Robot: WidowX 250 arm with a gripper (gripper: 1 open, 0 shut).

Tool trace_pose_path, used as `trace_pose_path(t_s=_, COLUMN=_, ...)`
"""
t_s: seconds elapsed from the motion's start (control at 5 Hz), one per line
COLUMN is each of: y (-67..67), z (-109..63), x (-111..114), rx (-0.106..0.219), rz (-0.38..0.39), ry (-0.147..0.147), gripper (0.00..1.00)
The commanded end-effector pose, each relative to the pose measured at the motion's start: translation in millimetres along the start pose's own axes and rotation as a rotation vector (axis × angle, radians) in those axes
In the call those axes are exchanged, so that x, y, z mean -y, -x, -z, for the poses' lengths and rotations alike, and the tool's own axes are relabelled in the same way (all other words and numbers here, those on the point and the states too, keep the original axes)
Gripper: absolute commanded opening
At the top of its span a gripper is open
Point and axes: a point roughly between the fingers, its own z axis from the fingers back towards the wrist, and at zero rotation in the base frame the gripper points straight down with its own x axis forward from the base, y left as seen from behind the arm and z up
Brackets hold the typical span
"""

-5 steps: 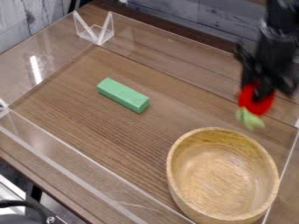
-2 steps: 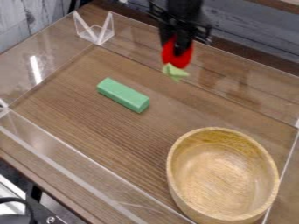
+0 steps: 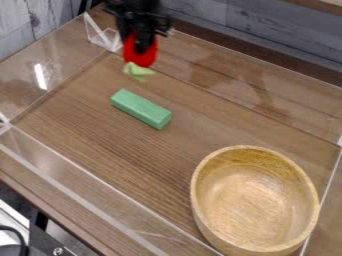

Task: Move the red object to the left side of the table

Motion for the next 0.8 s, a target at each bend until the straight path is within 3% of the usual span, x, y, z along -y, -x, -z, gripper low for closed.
trace_pose_path(t_s=0.0, y=-1.2, z=-6.1, x=-45, rx=0.054, rz=-0.032, ry=-0.046, gripper=0.00)
trace_pose_path(t_s=0.4, y=-3.6, z=22.9, x=-79, rx=0.048, rz=-0.073, ry=-0.080, gripper=0.00)
trace_pose_path(t_s=0.6, y=-2.9, z=36.3, x=-77, rx=0.043, rz=-0.083, ry=-0.097, gripper=0.00)
